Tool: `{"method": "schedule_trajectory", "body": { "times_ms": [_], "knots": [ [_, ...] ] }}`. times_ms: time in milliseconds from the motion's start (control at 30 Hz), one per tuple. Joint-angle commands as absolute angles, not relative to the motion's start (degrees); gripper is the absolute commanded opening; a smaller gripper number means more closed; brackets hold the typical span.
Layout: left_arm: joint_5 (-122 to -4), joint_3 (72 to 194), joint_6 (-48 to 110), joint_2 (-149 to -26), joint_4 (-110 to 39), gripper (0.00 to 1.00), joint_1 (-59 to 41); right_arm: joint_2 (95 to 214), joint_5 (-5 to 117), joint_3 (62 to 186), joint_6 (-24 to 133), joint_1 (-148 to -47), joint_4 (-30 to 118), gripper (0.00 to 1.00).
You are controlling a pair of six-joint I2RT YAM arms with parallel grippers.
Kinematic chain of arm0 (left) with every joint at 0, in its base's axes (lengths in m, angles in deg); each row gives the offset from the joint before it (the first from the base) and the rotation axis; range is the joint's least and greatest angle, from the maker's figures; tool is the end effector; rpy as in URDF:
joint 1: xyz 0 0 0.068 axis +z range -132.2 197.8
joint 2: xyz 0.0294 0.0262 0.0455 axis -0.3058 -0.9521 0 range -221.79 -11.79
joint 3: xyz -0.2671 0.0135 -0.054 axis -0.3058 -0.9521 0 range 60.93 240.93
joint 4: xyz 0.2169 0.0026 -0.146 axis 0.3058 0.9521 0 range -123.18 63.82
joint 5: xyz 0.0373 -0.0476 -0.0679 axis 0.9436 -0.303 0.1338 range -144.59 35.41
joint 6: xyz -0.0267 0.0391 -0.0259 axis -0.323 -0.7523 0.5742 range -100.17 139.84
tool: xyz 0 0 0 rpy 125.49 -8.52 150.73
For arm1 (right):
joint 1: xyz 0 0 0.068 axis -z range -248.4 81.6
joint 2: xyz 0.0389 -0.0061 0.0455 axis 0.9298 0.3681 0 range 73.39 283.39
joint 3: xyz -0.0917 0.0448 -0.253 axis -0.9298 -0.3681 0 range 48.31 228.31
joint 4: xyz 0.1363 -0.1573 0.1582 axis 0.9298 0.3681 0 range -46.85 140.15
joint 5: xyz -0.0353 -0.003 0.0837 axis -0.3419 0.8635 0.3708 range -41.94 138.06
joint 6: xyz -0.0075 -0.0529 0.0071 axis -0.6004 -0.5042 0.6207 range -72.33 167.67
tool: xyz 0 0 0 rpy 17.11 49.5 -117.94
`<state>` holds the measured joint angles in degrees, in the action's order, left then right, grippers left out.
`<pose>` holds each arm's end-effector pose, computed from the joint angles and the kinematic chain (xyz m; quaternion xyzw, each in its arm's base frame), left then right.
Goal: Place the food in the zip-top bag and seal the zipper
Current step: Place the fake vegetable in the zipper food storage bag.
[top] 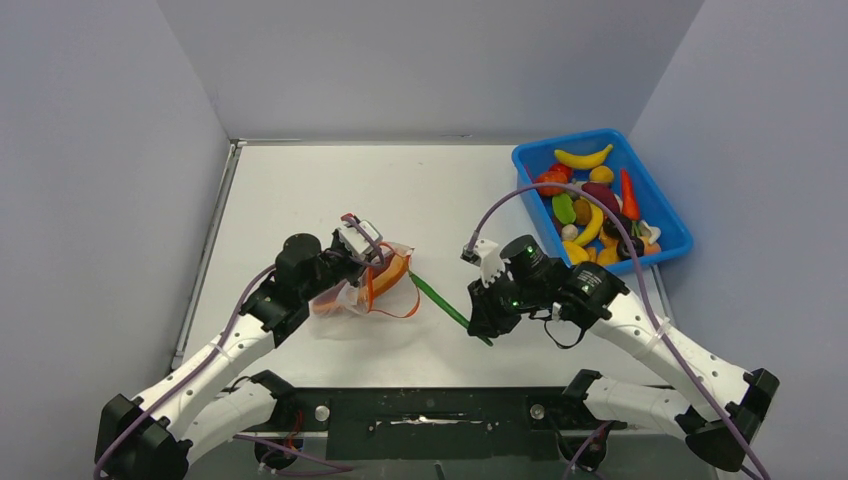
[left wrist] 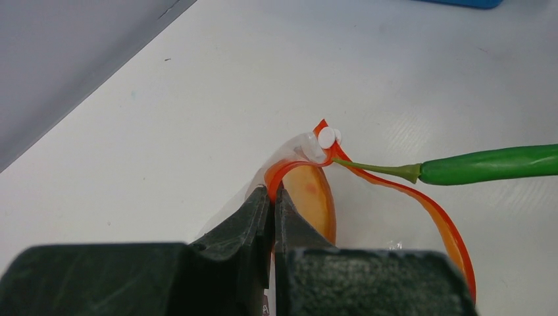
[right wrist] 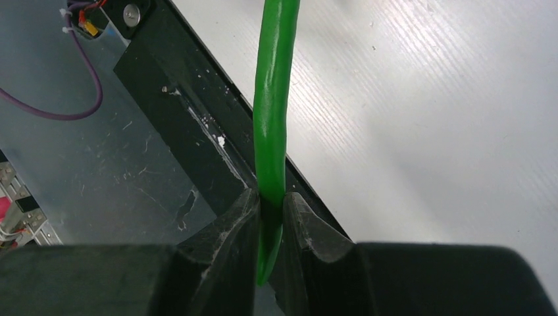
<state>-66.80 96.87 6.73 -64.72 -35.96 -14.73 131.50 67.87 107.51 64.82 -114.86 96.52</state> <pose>0.1799 -0.1237 0.2833 0.3645 0.6979 -0.1858 0.5879 0.1221 0.1461 0.3173 -0.2896 0.8878 0.3062 0.1849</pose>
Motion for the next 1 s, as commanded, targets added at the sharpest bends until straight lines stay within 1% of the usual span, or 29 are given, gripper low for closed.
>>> {"method": "schedule_trajectory", "body": {
  "times_ms": [0, 133, 267, 500, 700, 867, 967],
  "knots": [
    [-68.0, 97.6, 6.7, -63.4, -39.2, 0.0, -15.0, 130.4, 67.0, 111.4, 65.8, -117.1, 97.0, 0.08],
    [-68.2, 97.3, 6.8, -63.8, -39.5, 0.0, -14.9, 129.8, 61.1, 114.4, 64.9, -118.0, 101.3, 0.07],
    [-69.5, 97.4, 7.1, -64.2, -39.7, 0.0, -15.0, 129.8, 60.2, 115.1, 64.8, -118.0, 101.5, 0.07],
    [-71.8, 97.4, 8.2, -63.8, -40.1, 0.0, -15.0, 136.0, 59.5, 116.2, 62.8, -118.6, 100.3, 0.1],
    [-75.1, 96.9, 8.3, -63.1, -40.6, 0.0, -15.1, 140.5, 58.7, 119.2, 60.4, -121.1, 97.0, 0.1],
    [-77.2, 96.1, 11.2, -61.7, -42.9, 0.0, -15.2, 146.2, 52.6, 122.9, 56.1, -127.4, 94.6, 0.11],
    [-79.1, 95.5, 13.4, -60.8, -43.7, 0.0, -15.1, 149.0, 49.0, 124.2, 53.2, -128.5, 93.7, 0.13]
  ]
}}
